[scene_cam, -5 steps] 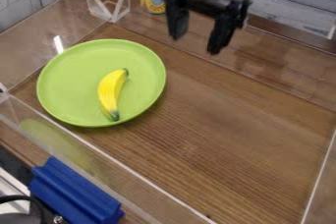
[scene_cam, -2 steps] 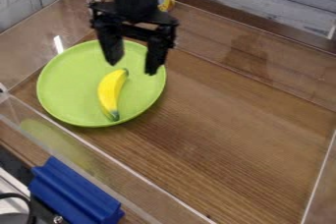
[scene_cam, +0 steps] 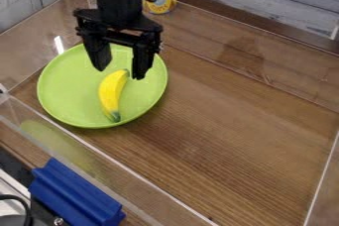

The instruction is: Remove the banana from inside the green plate and put it on the table

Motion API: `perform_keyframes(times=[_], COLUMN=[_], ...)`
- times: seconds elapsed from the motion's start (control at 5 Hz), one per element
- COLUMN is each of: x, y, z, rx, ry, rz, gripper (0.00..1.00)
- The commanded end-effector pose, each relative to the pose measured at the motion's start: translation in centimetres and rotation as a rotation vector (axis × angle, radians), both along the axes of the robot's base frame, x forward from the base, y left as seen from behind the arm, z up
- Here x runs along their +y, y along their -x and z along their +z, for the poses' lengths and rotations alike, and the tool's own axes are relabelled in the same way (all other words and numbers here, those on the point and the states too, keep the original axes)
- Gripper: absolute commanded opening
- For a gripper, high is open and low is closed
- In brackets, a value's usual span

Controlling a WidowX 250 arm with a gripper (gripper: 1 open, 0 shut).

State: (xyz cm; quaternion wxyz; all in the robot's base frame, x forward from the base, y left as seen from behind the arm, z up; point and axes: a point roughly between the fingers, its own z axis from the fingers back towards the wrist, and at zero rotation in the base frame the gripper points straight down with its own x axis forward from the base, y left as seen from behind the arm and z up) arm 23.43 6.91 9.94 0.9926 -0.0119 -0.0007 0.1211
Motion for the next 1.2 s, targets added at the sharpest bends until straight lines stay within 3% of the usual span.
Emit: perform_keyframes(times=[0.0,0.6,1.0], x=[0.5,1.5,2.6], y=[-0.2,-0.2,-0.2], z=[0.0,-2.5,-4.3], rx=[-0.024,-0.032,-0.045], ry=[-0.009,-0.001,0.017], rz=[0.017,0.082,0.131], gripper=[1.00,1.00,1.00])
